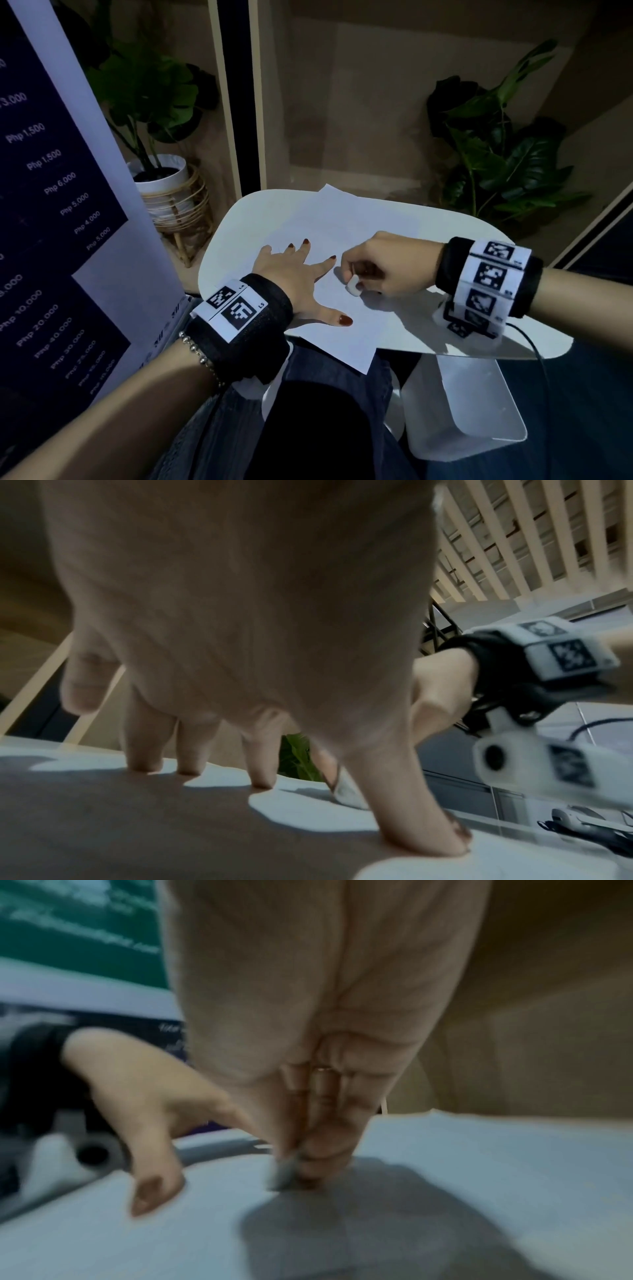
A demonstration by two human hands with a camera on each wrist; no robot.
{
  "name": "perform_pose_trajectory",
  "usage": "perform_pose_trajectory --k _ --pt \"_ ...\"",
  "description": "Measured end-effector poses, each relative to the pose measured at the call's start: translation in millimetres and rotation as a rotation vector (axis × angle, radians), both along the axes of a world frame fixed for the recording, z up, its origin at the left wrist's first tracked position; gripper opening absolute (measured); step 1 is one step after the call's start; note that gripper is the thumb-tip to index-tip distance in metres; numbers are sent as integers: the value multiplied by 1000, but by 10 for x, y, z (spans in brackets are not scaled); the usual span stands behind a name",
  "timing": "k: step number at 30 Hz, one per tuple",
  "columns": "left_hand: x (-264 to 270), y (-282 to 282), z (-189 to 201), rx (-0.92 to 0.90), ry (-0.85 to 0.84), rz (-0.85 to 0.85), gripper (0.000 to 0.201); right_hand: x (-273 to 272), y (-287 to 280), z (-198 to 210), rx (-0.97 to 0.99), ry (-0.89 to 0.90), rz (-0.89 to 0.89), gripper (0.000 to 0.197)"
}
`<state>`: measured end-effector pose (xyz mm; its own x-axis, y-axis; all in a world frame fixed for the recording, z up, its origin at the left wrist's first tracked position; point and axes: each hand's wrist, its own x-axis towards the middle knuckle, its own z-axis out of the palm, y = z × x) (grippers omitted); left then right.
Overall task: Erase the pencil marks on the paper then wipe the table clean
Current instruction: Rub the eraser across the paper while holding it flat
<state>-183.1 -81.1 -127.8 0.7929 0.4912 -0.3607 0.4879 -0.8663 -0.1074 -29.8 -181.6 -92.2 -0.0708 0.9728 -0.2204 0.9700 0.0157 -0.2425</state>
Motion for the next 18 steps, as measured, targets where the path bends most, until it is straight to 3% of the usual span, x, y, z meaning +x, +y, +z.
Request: perform_pose_trajectory --k 4,8,13,18 --pt "-2 3 0 -11 -11 1 107 -168 -53 -21 -6 73 130 22" --pt "0 -13 -4 -7 -5 16 107 -44 29 -22 55 4 51 13" --pt "-4 -19 -3 -27 -30 20 104 -185 0 -80 78 70 153 11" --pt "-6 -11 -26 -3 -25 17 108 -44 63 -49 97 7 74 7"
